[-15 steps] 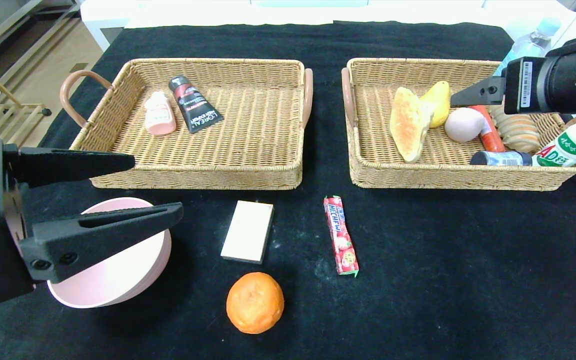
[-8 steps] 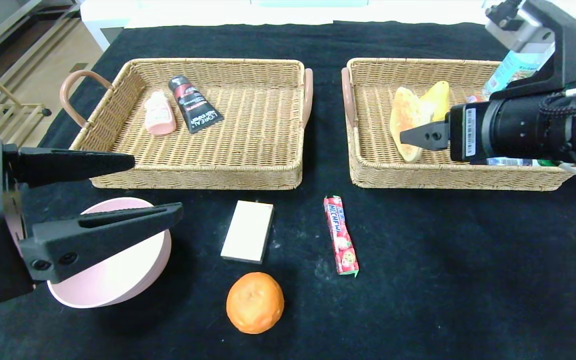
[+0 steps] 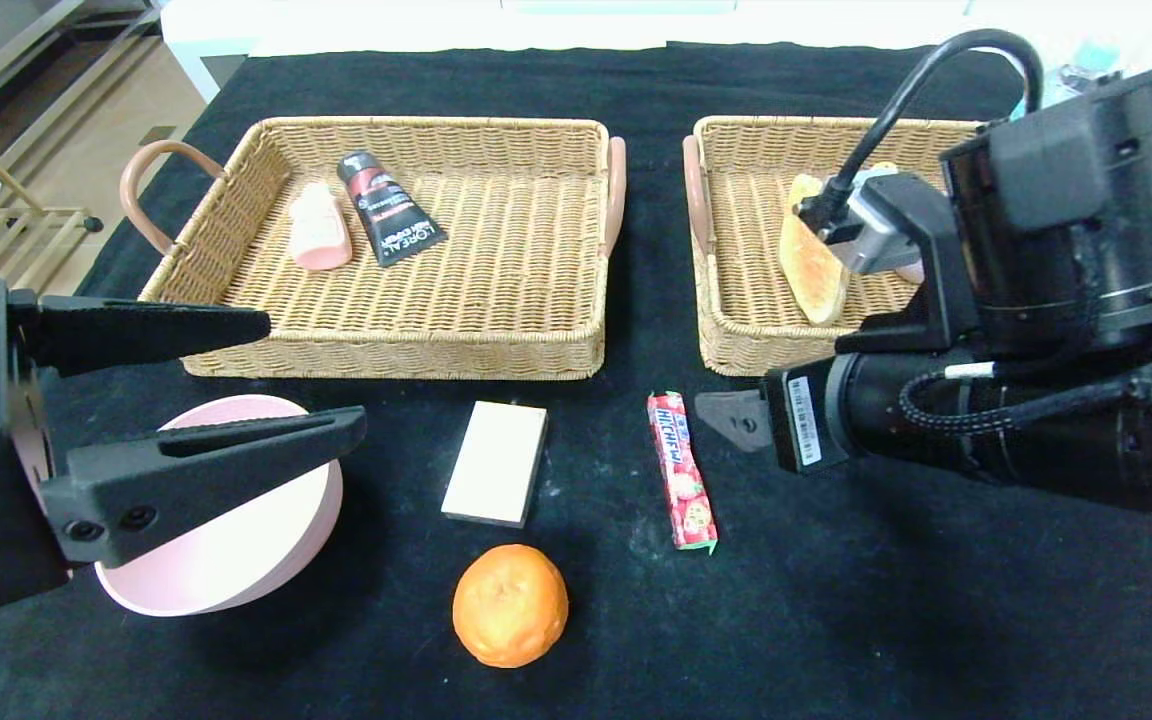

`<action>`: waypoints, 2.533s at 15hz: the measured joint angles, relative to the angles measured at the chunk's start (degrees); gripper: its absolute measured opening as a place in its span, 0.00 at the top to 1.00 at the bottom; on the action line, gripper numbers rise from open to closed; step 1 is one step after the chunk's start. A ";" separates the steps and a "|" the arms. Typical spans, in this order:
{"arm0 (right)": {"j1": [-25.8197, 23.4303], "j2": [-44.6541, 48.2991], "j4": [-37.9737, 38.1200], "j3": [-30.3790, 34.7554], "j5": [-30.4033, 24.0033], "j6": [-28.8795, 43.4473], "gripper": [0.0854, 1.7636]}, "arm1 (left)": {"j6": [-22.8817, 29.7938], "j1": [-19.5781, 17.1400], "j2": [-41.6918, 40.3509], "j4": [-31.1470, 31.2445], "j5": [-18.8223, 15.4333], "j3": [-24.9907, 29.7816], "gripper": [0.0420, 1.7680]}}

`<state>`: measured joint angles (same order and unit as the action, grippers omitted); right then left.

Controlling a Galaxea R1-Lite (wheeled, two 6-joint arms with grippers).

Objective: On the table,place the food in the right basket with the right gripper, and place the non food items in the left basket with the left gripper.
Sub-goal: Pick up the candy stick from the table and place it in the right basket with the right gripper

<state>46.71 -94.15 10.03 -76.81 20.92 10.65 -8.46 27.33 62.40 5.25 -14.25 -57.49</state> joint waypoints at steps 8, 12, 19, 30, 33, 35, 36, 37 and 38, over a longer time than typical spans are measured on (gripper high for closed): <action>2.51 -8.41 -5.41 2.47 2.58 0.72 0.04 | -0.02 0.01 0.00 0.04 0.00 0.00 0.03; 2.79 -11.01 -7.39 2.40 3.39 0.76 0.04 | 0.00 0.00 0.00 0.09 0.00 0.00 0.03; 3.08 -13.57 -8.56 1.84 6.19 0.78 0.04 | -0.02 0.01 -0.02 0.06 -0.07 -0.09 0.03; 3.01 -14.53 -8.67 1.93 6.08 0.83 0.60 | 0.00 0.78 -0.04 0.17 0.01 0.09 0.03; 3.04 -14.51 -8.69 1.93 6.06 0.83 0.86 | 0.02 0.80 -0.06 0.17 0.00 0.07 0.03; 3.06 -14.42 -8.67 1.97 6.01 0.80 0.86 | 0.00 0.80 -0.06 0.20 0.00 0.07 0.03; 3.08 -14.37 -8.66 2.01 6.01 0.80 0.86 | 0.00 0.80 -0.06 0.17 0.01 0.07 0.03; 3.08 -14.34 -8.66 2.01 6.01 0.80 0.86 | 0.02 0.80 -0.09 0.17 0.01 0.02 0.03; 3.08 -14.29 -8.66 2.04 5.97 0.78 0.86 | 0.02 0.80 -0.13 0.17 0.00 0.00 0.03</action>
<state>49.80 -108.44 1.38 -74.78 26.89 11.43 -8.44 28.14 62.27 5.42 -14.25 -57.49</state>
